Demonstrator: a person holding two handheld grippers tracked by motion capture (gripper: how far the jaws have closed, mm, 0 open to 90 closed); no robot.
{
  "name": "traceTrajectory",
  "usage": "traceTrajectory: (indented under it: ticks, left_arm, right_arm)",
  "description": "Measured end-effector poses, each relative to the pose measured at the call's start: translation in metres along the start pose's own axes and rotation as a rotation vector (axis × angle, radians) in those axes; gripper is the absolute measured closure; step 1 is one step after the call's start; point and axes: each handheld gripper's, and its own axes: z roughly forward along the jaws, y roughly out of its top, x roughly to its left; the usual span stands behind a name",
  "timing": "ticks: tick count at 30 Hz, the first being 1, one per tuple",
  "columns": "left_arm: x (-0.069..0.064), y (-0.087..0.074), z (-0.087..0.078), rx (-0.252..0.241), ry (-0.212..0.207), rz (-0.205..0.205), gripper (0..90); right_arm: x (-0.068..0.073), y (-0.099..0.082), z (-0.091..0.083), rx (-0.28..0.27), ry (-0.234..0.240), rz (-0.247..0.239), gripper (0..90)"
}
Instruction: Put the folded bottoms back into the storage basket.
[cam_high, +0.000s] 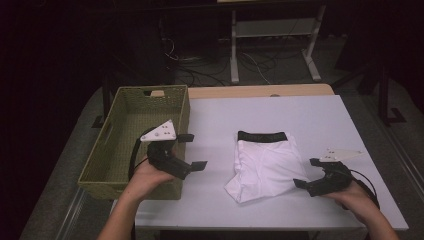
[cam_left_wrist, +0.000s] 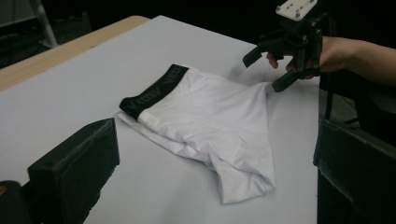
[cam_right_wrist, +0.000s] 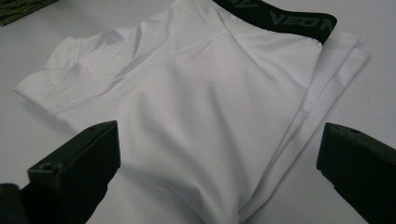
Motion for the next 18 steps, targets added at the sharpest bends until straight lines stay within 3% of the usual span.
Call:
traceTrajectory:
  ticks: [6,18]
  left_arm:
    - [-0.004,0.009,0.013,0.007,-0.027,0.016,0.2]
    - [-0.009,0.018,0.040,0.009,-0.056,0.011,0.3]
  right_arm:
    - [0.000,0.000,-0.001,-0.001,0.001,0.001,0.0]
    - [0.000,-0.001,-0.002,-0.005,0.009,0.005,0.0]
